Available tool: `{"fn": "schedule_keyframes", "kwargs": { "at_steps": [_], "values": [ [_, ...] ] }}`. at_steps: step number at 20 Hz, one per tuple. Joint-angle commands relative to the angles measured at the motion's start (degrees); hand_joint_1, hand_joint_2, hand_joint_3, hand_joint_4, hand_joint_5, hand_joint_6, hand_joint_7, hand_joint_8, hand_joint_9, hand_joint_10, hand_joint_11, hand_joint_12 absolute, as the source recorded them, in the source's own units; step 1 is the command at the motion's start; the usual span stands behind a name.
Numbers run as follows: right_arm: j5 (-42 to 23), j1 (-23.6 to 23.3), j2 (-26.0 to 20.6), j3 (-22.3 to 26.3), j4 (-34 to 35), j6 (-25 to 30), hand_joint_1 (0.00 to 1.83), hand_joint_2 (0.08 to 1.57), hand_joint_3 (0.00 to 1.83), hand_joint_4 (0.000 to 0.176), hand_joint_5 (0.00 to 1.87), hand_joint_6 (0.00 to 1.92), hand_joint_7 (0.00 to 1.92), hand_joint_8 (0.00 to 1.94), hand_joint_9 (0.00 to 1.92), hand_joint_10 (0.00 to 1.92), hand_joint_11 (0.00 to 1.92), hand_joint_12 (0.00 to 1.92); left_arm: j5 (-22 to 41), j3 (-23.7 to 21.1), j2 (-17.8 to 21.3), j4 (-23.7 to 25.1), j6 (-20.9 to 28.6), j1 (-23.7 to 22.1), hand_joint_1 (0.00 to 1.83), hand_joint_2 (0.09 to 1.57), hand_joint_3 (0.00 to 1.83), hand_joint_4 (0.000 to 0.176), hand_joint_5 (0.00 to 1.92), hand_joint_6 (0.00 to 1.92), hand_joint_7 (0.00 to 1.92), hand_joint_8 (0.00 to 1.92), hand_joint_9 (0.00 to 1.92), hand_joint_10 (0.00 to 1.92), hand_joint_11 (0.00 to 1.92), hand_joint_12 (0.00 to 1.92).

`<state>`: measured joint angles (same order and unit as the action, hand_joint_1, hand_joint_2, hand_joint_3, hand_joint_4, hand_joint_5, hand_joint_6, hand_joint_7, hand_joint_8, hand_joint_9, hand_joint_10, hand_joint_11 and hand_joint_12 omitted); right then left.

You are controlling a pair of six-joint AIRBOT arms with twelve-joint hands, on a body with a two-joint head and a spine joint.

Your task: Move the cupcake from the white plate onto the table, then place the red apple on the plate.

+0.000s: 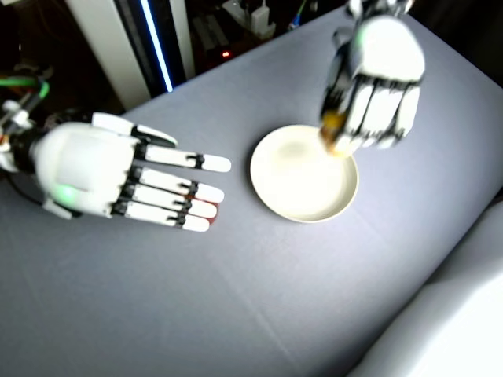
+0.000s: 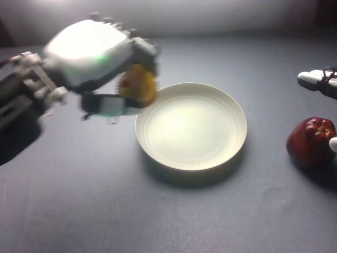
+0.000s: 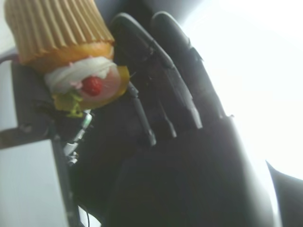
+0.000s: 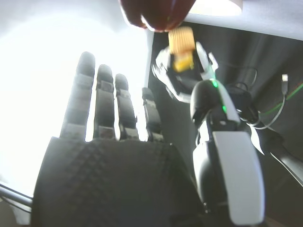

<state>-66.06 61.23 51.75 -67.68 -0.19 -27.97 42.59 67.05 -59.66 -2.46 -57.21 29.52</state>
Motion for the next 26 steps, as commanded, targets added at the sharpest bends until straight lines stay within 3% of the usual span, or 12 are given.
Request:
{"fn": "schedule_keyframes", "kwargs": {
  "at_steps": [1,2,3,5,8,13,15,16,18,20,23,26],
  "values": [
    [-6.98,-0.59,-0.44,0.17,1.73,0.51,0.47,1.32,0.0,0.136,0.02,0.0,0.11,0.01,0.2,0.01,0.22,0.09,9.22,-0.86,1.73,-1.01,-1.23,0.5,1.36,1.1,0.0,0.0,1.16,0.44,0.94,1.14,0.91,1.2,0.64,1.27],
    [-6.98,-0.5,-0.49,0.22,1.76,0.6,0.45,1.33,0.0,0.128,0.01,0.0,0.11,0.0,0.19,0.01,0.22,0.09,10.54,-2.5,4.01,-3.13,-3.01,2.76,1.38,1.1,0.0,0.0,1.18,0.39,0.93,1.13,0.91,1.27,0.67,1.24],
    [-6.97,-0.45,-0.5,0.23,1.77,0.73,0.47,1.34,0.0,0.123,0.01,0.0,0.11,0.0,0.19,0.0,0.23,0.09,11.8,-3.88,5.88,-5.42,-4.45,5.42,1.38,1.1,0.0,0.0,1.04,0.72,0.99,0.98,0.92,1.22,0.71,1.18],
    [-6.97,-0.4,-0.49,0.24,1.77,0.85,0.46,1.33,0.0,0.127,0.02,0.0,0.13,0.01,0.19,0.0,0.21,0.08,13.05,-5.19,7.79,-8.85,-5.01,9.39,1.39,1.09,0.0,0.0,1.01,0.72,1.02,0.93,0.94,1.21,0.82,1.15],
    [-6.93,-0.22,-0.46,0.24,1.81,0.85,0.51,1.31,0.0,0.171,0.05,0.01,0.18,0.01,0.22,0.0,0.21,0.07,13.43,-5.15,7.06,-14.11,-5.14,14.95,1.39,1.07,0.0,0.0,1.07,0.59,1.05,0.89,1.03,1.16,0.85,1.21],
    [-6.91,0.42,-0.37,0.09,1.78,0.85,0.5,1.31,0.0,0.145,0.07,0.01,0.16,0.01,0.24,0.01,0.22,0.06,13.15,-4.5,4.88,-19.89,-6.33,19.56,1.4,1.05,0.0,0.0,1.05,0.59,1.11,0.75,1.12,1.06,0.93,1.19],
    [-6.84,0.64,-0.29,0.08,1.78,0.85,0.51,1.31,0.0,0.148,0.06,0.0,0.18,0.01,0.25,0.01,0.23,0.06,12.89,-4.13,4.43,-21.75,-6.59,20.9,1.39,1.1,0.0,0.0,0.91,0.78,1.02,0.93,1.0,1.24,0.74,1.2],
    [-6.72,0.73,-0.29,0.07,1.78,0.85,0.53,1.32,0.0,0.135,0.06,0.0,0.17,0.01,0.24,0.0,0.23,0.06,13.02,-4.14,4.39,-22.24,-6.58,21.46,1.28,1.02,0.0,0.0,0.78,0.28,0.85,0.36,0.85,0.6,0.6,1.04],
    [-6.67,0.81,-0.29,0.07,1.78,0.85,0.5,1.32,0.0,0.147,0.06,0.0,0.19,0.01,0.26,0.0,0.25,0.06,13.48,-4.25,4.41,-22.46,-6.58,21.73,1.2,0.95,0.0,0.0,0.69,0.02,0.77,0.02,0.83,0.1,0.51,0.78],
    [-6.67,0.82,-0.29,0.07,1.78,0.85,0.48,1.33,0.01,0.148,0.05,0.0,0.17,0.0,0.24,0.0,0.23,0.05,14.05,-4.41,4.6,-22.47,-6.58,21.73,1.19,0.94,0.0,0.0,0.63,0.0,0.7,0.0,0.79,0.02,0.47,0.66],
    [-6.7,0.82,-0.29,0.15,1.82,0.85,0.46,1.33,0.0,0.152,0.04,0.0,0.18,0.0,0.24,0.0,0.24,0.05,15.03,-4.95,5.11,-22.44,-6.59,21.84,1.15,0.94,0.0,0.0,0.59,0.0,0.66,0.0,0.75,0.0,0.38,0.84],
    [-6.7,0.82,-0.3,0.19,1.85,0.95,0.5,1.32,0.0,0.145,0.06,0.0,0.18,0.0,0.23,0.0,0.23,0.04,16.3,-5.69,5.77,-22.12,-6.59,21.98,1.04,0.93,0.0,0.027,0.51,0.0,0.58,0.0,0.67,0.0,0.32,0.87]
  ]
}}
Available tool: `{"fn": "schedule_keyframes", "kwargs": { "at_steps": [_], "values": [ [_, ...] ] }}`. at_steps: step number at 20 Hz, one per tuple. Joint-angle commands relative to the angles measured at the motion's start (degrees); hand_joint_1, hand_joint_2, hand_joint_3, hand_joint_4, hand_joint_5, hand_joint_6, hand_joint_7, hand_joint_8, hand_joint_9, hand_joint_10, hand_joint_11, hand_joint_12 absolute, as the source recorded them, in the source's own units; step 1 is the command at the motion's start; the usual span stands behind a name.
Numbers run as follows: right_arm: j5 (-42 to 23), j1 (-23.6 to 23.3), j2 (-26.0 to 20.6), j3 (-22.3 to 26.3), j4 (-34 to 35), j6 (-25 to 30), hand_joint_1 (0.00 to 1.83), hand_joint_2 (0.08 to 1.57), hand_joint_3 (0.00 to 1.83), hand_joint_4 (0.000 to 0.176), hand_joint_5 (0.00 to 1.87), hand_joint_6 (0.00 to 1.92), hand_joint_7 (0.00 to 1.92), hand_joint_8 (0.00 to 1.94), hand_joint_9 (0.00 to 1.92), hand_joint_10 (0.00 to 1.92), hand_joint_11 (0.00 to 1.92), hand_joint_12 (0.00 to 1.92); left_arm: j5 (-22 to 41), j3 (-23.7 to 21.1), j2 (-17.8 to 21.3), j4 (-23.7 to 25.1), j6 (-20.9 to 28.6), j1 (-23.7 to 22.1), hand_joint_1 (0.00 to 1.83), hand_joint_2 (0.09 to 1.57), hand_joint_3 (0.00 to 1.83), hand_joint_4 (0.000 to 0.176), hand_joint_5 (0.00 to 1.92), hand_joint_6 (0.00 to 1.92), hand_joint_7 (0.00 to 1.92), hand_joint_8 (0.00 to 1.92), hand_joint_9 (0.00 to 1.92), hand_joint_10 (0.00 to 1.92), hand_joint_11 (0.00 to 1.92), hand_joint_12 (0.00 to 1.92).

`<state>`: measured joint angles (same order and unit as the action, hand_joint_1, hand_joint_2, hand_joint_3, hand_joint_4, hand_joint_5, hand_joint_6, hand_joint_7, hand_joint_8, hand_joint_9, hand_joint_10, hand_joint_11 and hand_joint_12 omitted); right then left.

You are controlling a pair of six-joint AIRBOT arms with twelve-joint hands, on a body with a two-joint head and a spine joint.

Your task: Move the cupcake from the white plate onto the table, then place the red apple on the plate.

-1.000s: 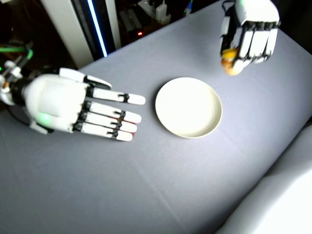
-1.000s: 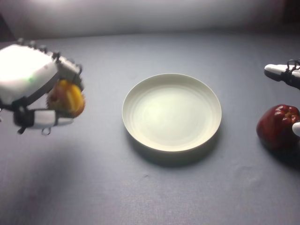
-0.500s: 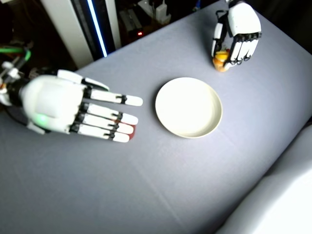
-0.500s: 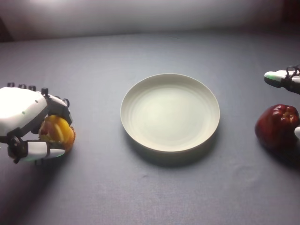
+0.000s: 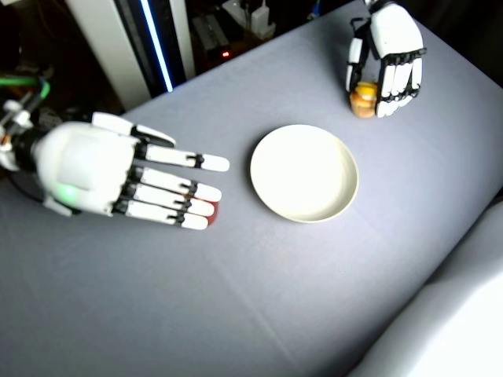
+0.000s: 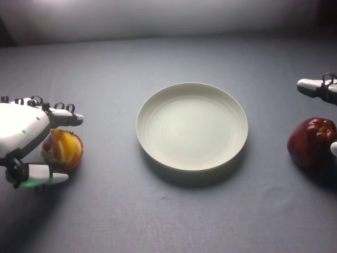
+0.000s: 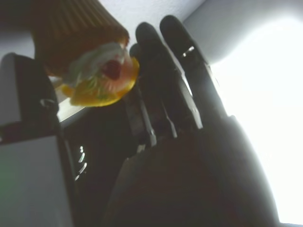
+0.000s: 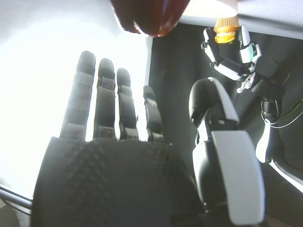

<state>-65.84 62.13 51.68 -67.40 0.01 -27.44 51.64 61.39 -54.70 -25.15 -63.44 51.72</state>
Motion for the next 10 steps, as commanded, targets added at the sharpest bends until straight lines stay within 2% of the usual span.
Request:
{"fn": "schedule_keyframes", "kwargs": {
  "at_steps": [1,3,4,5,6,7,8,9,10],
  "values": [
    [-6.92,-0.07,-0.23,-0.09,1.66,0.43,0.5,1.32,0.0,0.145,0.06,0.0,0.18,0.0,0.23,0.0,0.23,0.04,7.69,-0.27,0.99,0.71,-0.36,-0.18,1.04,0.93,0.0,0.027,0.51,0.0,0.58,0.0,0.67,0.0,0.32,0.87],
    [-6.93,-0.07,-0.23,-0.08,1.66,0.43,0.55,1.31,0.0,0.135,0.06,0.0,0.17,0.0,0.22,0.0,0.23,0.04,8.67,-0.93,1.43,1.17,-0.36,-0.12,0.97,0.9,0.0,0.044,0.49,0.0,0.56,0.0,0.64,0.0,0.29,0.94],
    [-6.93,-0.07,-0.24,-0.09,1.66,0.43,0.55,1.3,0.0,0.132,0.06,0.0,0.16,0.0,0.22,0.0,0.23,0.04,9.32,-1.41,1.71,1.62,-0.36,-0.08,0.9,0.88,0.0,0.094,0.44,0.0,0.5,0.0,0.6,0.0,0.24,1.02],
    [-6.93,-0.07,-0.24,-0.09,1.66,0.43,0.55,1.3,0.0,0.132,0.06,0.0,0.16,0.0,0.22,0.0,0.23,0.04,9.66,-1.61,1.82,1.8,-0.36,-0.08,0.9,0.88,0.0,0.094,0.44,0.0,0.5,0.0,0.6,0.0,0.24,1.02],
    [-6.93,-0.07,-0.26,-0.09,1.66,0.47,0.57,1.29,0.0,0.129,0.07,0.0,0.17,0.0,0.22,0.0,0.23,0.04,10.01,-1.83,1.95,2.03,-0.36,-0.08,0.89,0.87,0.0,0.129,0.4,0.0,0.45,0.0,0.54,0.0,0.13,1.11],
    [-6.93,-0.07,-0.26,-0.09,1.66,0.58,0.57,1.29,0.0,0.133,0.06,0.0,0.16,0.0,0.21,0.0,0.22,0.03,10.33,-1.99,2.05,2.17,-0.36,-0.09,0.87,0.86,0.0,0.143,0.36,0.0,0.41,0.0,0.51,0.0,0.09,1.15],
    [-6.93,-0.07,-0.27,-0.09,1.66,0.66,0.57,1.29,0.0,0.128,0.06,0.0,0.16,0.0,0.2,0.0,0.22,0.03,10.64,-2.17,2.21,2.26,-0.36,-0.09,0.91,0.86,0.0,0.147,0.32,0.0,0.36,0.0,0.44,0.0,0.02,1.15],
    [-6.93,-0.07,-0.28,-0.09,1.66,0.7,0.57,1.29,0.0,0.131,0.07,0.0,0.16,0.0,0.21,0.0,0.22,0.03,11.0,-2.38,2.41,2.38,-0.36,-0.07,0.94,0.87,0.0,0.116,0.31,0.0,0.33,0.0,0.33,0.0,0.0,0.95],
    [-6.93,-0.07,-0.28,-0.09,1.65,0.71,0.6,1.29,0.0,0.138,0.07,0.0,0.13,0.0,0.22,0.0,0.22,0.03,11.34,-2.61,2.59,2.51,-0.36,-0.03,0.9,0.86,0.0,0.135,0.27,0.01,0.24,0.01,0.17,0.01,0.0,0.55]
  ]
}}
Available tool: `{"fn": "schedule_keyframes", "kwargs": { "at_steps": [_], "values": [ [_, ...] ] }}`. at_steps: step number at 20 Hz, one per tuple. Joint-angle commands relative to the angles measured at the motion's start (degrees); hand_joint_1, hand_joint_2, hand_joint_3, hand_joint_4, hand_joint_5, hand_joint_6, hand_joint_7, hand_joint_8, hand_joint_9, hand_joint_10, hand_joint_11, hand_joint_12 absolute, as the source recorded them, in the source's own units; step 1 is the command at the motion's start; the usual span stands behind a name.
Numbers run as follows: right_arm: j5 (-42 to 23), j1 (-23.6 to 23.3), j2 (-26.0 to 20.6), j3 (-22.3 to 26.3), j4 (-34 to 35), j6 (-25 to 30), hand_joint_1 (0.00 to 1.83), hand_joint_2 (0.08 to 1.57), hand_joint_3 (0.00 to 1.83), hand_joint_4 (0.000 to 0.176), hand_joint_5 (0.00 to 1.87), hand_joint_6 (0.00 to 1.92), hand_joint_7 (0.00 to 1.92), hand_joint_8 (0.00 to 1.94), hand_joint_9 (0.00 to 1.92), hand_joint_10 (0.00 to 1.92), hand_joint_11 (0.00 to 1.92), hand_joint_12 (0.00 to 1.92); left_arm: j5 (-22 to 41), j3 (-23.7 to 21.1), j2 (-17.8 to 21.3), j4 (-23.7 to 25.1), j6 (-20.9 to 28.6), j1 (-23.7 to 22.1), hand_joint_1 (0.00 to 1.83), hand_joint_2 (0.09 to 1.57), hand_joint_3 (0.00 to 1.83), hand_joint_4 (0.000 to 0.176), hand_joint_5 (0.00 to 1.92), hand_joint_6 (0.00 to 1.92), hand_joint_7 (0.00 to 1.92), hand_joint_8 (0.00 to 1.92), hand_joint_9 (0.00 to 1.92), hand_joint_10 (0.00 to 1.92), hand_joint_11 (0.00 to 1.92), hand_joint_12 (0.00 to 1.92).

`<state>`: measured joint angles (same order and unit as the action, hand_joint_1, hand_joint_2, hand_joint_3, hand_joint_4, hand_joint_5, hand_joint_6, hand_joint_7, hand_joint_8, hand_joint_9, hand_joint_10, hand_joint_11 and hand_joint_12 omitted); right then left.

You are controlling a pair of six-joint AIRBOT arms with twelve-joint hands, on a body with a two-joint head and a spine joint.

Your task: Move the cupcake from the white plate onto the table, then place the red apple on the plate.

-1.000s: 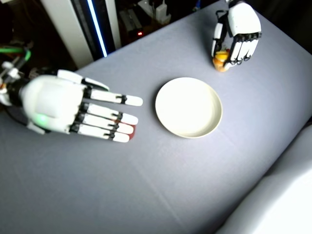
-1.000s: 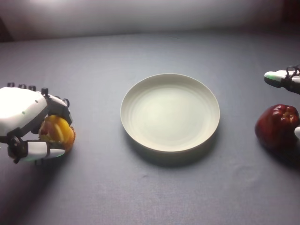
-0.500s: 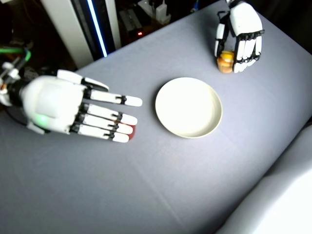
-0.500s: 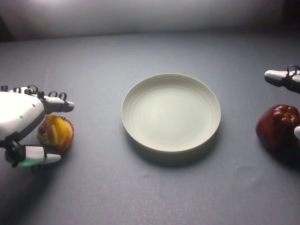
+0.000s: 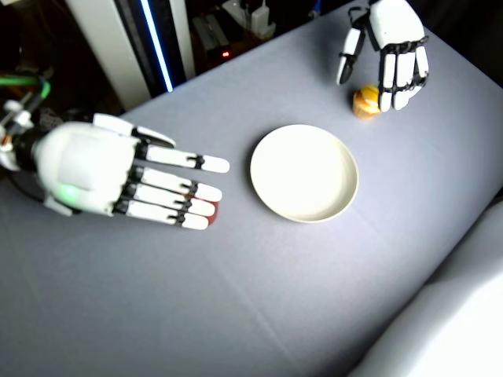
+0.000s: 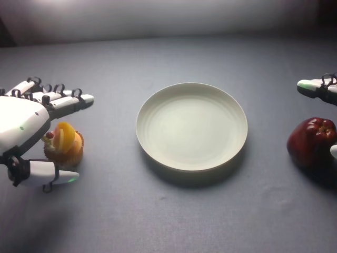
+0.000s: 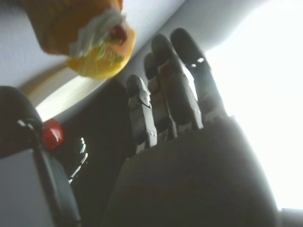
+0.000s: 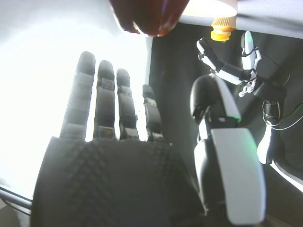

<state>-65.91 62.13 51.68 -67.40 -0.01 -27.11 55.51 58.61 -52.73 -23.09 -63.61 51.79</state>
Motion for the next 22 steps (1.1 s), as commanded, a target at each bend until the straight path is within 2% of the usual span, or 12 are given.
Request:
{"fn": "schedule_keyframes", "kwargs": {
  "at_steps": [1,2,3,6,7,9,11,17,18,19,20,22],
  "values": [
    [-6.86,-0.07,-0.28,-0.09,1.67,0.38,0.62,1.27,0.0,0.146,0.06,0.0,0.12,0.0,0.22,0.0,0.23,0.03,7.86,-0.05,0.78,0.59,-0.19,-0.01,0.89,0.86,0.0,0.156,0.23,0.01,0.19,0.01,0.1,0.01,0.0,0.32],
    [-6.85,-0.07,-0.28,-0.21,1.66,0.38,0.85,1.17,0.0,0.152,0.05,0.0,0.05,0.0,0.13,0.0,0.18,0.01,9.2,-0.73,1.19,0.95,-0.19,0.31,0.83,0.87,0.0,0.175,0.11,0.0,0.05,0.01,0.01,0.0,0.0,0.06],
    [-6.79,-0.07,-0.27,-0.49,1.6,0.37,0.96,1.1,0.0,0.171,0.02,0.0,0.05,0.0,0.07,0.0,0.11,0.0,10.75,-1.56,1.63,1.46,-0.19,0.6,0.83,0.87,0.0,0.176,0.09,0.0,0.01,0.0,0.0,0.0,0.0,0.01],
    [-3.77,-1.13,-0.26,-1.67,-0.25,0.1,1.08,0.96,0.0,0.176,0.0,0.0,0.08,0.0,0.02,0.0,0.02,0.0,14.45,-3.8,3.05,3.42,-0.24,1.24,0.74,0.85,0.0,0.176,0.02,0.0,0.0,0.0,0.0,0.0,0.0,0.0],
    [-1.22,-2.37,-0.26,-2.21,-1.9,-0.08,1.0,0.82,0.0,0.176,0.02,0.0,0.15,0.0,0.12,0.02,0.01,0.37,15.35,-4.51,3.43,4.28,-0.37,1.44,0.68,0.82,0.0,0.176,0.0,0.0,0.0,0.0,0.0,0.0,0.0,0.0],
    [3.13,-4.44,-0.23,-3.14,-4.73,-0.08,0.95,0.81,0.0,0.176,0.01,0.0,0.13,0.0,0.12,0.02,0.0,0.44,17.11,-5.51,3.93,5.22,-0.4,1.88,0.78,0.83,0.0,0.176,0.0,0.0,0.0,0.0,0.0,0.0,0.0,0.0],
    [7.96,-6.75,0.28,-4.35,-7.64,-0.08,0.98,0.8,0.0,0.176,0.02,0.01,0.15,0.0,0.26,0.01,0.06,0.72,18.11,-5.98,4.25,5.44,-0.45,2.22,0.72,0.83,0.0,0.176,0.0,0.0,0.0,0.0,0.0,0.0,0.0,0.0],
    [21.29,-13.76,6.1,-11.35,-16.72,4.93,0.98,0.82,0.0,0.166,0.11,0.0,0.34,0.01,0.47,0.02,0.25,0.84,18.14,-6.18,4.34,5.1,-0.47,2.7,0.62,0.8,0.0,0.176,0.0,0.0,0.0,0.0,0.0,0.0,0.0,0.0],
    [22.02,-14.07,6.74,-11.91,-16.81,4.93,1.05,0.86,0.0,0.073,0.45,0.01,0.64,0.02,0.8,0.07,0.57,0.97,18.08,-6.17,4.32,4.99,-0.47,2.7,0.64,0.82,0.0,0.176,0.0,0.0,0.0,0.0,0.0,0.0,0.0,0.0],
    [22.74,-14.68,7.25,-12.38,-17.1,4.93,1.05,0.86,0.0,0.073,0.45,0.01,0.64,0.02,0.8,0.07,0.57,0.97,18.0,-6.17,4.32,4.9,-0.46,2.68,0.64,0.82,0.0,0.176,0.0,0.0,0.0,0.0,0.0,0.0,0.0,0.0],
    [23.42,-15.28,7.59,-12.74,-17.4,4.93,1.35,1.0,0.0,0.0,0.97,0.66,1.27,0.04,1.18,0.67,0.96,1.01,17.99,-6.18,4.33,4.82,-0.46,2.7,0.67,0.83,0.0,0.176,0.02,0.01,0.0,0.0,0.0,0.0,0.0,0.0],
    [23.67,-16.14,8.04,-13.42,-17.42,4.93,1.29,1.02,0.0,0.0,1.07,0.78,1.46,0.15,1.42,0.5,1.19,1.18,17.96,-6.2,4.33,4.76,-0.44,2.76,0.67,0.84,0.01,0.176,0.03,0.01,0.0,0.0,0.0,0.0,0.0,0.0]
  ]
}}
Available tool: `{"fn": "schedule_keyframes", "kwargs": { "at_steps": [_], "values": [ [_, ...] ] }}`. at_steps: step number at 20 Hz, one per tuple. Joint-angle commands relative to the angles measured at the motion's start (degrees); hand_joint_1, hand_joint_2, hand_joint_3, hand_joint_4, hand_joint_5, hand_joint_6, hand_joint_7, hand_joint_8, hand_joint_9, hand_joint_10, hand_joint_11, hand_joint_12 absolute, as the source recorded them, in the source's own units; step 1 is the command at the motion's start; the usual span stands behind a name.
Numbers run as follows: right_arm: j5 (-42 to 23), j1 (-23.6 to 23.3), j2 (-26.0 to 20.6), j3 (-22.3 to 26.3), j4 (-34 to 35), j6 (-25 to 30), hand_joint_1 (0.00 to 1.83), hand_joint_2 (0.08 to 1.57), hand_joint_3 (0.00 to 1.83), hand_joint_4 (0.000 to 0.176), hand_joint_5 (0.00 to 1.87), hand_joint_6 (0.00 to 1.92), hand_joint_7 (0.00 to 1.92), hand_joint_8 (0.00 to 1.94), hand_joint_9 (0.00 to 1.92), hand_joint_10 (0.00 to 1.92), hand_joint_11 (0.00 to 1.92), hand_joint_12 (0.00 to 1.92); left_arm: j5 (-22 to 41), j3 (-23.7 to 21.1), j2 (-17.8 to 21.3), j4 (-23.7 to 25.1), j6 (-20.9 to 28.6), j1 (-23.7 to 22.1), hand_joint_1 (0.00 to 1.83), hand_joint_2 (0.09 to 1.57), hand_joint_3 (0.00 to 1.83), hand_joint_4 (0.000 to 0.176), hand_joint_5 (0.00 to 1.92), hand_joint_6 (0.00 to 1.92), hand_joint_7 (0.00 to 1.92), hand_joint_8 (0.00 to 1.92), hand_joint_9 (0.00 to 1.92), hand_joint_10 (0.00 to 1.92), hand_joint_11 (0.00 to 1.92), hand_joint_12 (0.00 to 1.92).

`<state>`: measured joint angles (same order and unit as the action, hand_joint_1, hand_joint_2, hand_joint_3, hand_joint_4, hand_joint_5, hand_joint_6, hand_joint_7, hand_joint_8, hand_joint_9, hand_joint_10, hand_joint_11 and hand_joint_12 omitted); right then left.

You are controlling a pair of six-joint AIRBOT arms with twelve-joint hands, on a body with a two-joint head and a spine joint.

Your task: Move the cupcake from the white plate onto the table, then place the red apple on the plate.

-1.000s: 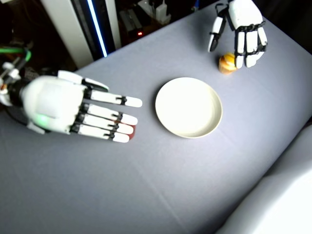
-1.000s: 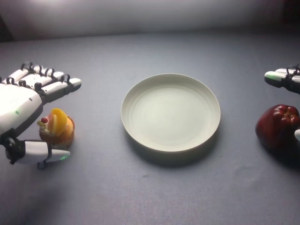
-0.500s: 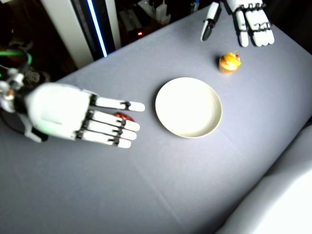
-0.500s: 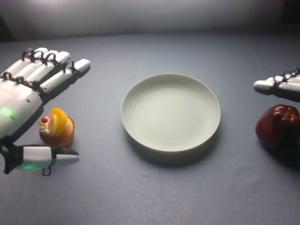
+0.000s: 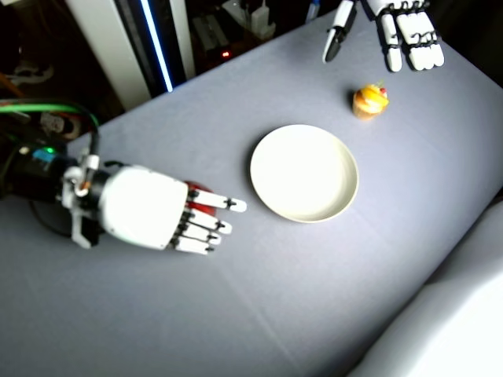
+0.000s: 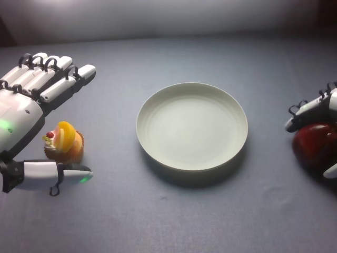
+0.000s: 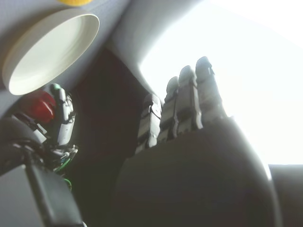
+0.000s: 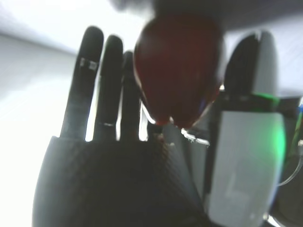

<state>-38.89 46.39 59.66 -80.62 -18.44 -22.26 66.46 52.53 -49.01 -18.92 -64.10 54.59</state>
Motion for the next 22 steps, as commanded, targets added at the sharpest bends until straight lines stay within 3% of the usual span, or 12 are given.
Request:
{"fn": "schedule_keyframes", "kwargs": {
  "at_steps": [1,2,3,4,5,8,9,11,12,13,16,22],
  "values": [
    [-3.34,-0.68,0.14,-0.39,1.01,0.08,1.29,1.02,0.0,0.0,1.07,0.78,1.46,0.15,1.42,0.5,1.19,1.18,6.99,-0.13,0.61,0.59,0.06,-0.01,0.67,0.84,0.01,0.176,0.03,0.01,0.0,0.0,0.0,0.0,0.0,0.0],
    [-4.18,-1.05,0.12,-0.64,1.75,0.06,1.29,1.01,0.0,0.0,1.08,0.77,1.45,0.19,1.44,0.4,1.22,1.06,6.98,-0.14,0.65,0.64,0.07,0.02,0.7,0.85,0.01,0.173,0.04,0.01,0.0,0.0,0.0,0.0,0.0,0.0],
    [-5.51,-1.68,-0.02,-0.76,2.7,0.21,1.38,1.03,0.0,0.0,1.01,0.79,1.32,0.31,1.26,0.77,1.23,0.92,7.01,-0.14,0.68,0.65,0.16,0.04,0.7,0.85,0.01,0.175,0.03,0.01,0.0,0.0,0.0,0.0,0.0,0.0],
    [-7.52,-2.33,-0.23,-0.72,3.55,0.34,1.27,1.11,0.0,0.0,0.89,1.0,1.1,0.94,1.18,0.74,1.04,1.1,7.03,-0.14,0.68,0.66,0.19,0.07,0.73,0.85,0.01,0.174,0.04,0.01,0.0,0.0,0.0,0.0,0.0,0.0],
    [-9.56,-3.51,-0.34,-0.65,3.75,0.99,1.36,1.09,0.0,0.0,0.91,0.93,1.1,0.79,1.08,1.05,1.0,1.09,7.0,-0.14,0.68,0.71,0.29,0.09,0.71,0.85,0.01,0.175,0.04,0.01,0.0,0.0,0.0,0.0,0.0,0.0],
    [-14.24,-8.81,0.73,-0.23,2.39,1.24,1.27,1.05,0.0,0.0,1.07,0.73,1.2,0.73,1.19,0.7,1.01,1.17,7.01,-0.14,0.64,0.91,0.61,0.15,0.74,0.86,0.01,0.175,0.05,0.01,0.0,0.0,0.0,0.0,0.0,0.0],
    [-14.53,-12.08,1.67,-0.55,0.35,1.24,1.29,1.05,0.0,0.0,1.14,0.52,1.17,0.89,1.15,0.98,0.98,1.46,6.92,-0.14,0.64,1.02,0.69,0.14,0.76,0.85,0.0,0.176,0.05,0.01,0.0,0.0,0.0,0.0,0.0,0.0],
    [-14.02,-15.52,4.14,-1.47,-2.1,1.33,1.3,1.03,0.0,0.0,1.19,0.44,1.21,0.8,1.12,1.13,1.0,1.47,6.97,-0.13,0.66,1.1,0.74,0.09,0.75,0.84,0.0,0.176,0.05,0.01,0.0,0.0,0.0,0.0,0.0,0.0],
    [-13.04,-17.44,6.26,-2.49,-3.67,1.49,1.39,1.02,0.0,0.0,1.06,0.76,1.37,0.19,1.13,0.98,0.98,0.94,7.02,-0.11,0.69,1.37,0.94,0.01,0.74,0.84,0.0,0.155,0.03,0.0,0.0,0.0,0.0,0.0,0.0,0.0],
    [-11.61,-19.22,8.45,-3.7,-5.36,2.02,1.4,1.01,0.0,0.0,1.13,0.66,1.39,0.18,1.13,0.91,0.94,0.83,7.12,-0.11,0.71,1.78,1.13,-0.13,0.77,0.83,0.0,0.124,0.01,0.0,0.0,0.0,0.0,0.0,0.0,0.0],
    [-7.91,-21.63,13.47,-6.56,-7.61,3.43,1.4,1.0,0.0,0.0,1.12,0.62,1.43,0.06,1.19,0.87,0.99,0.94,7.59,-0.15,0.71,2.7,1.35,-0.47,0.73,0.81,0.0,0.141,0.0,0.0,0.0,0.0,0.0,0.0,0.0,0.0],
    [0.16,-21.89,20.42,-9.44,-11.25,3.5,1.4,1.04,0.0,0.0,1.03,0.78,1.21,0.49,1.11,0.99,0.9,0.92,7.98,-0.23,0.69,3.46,1.67,-1.0,0.74,0.82,0.0,0.133,0.0,0.0,0.0,0.0,0.0,0.0,0.0,0.0]
  ]
}}
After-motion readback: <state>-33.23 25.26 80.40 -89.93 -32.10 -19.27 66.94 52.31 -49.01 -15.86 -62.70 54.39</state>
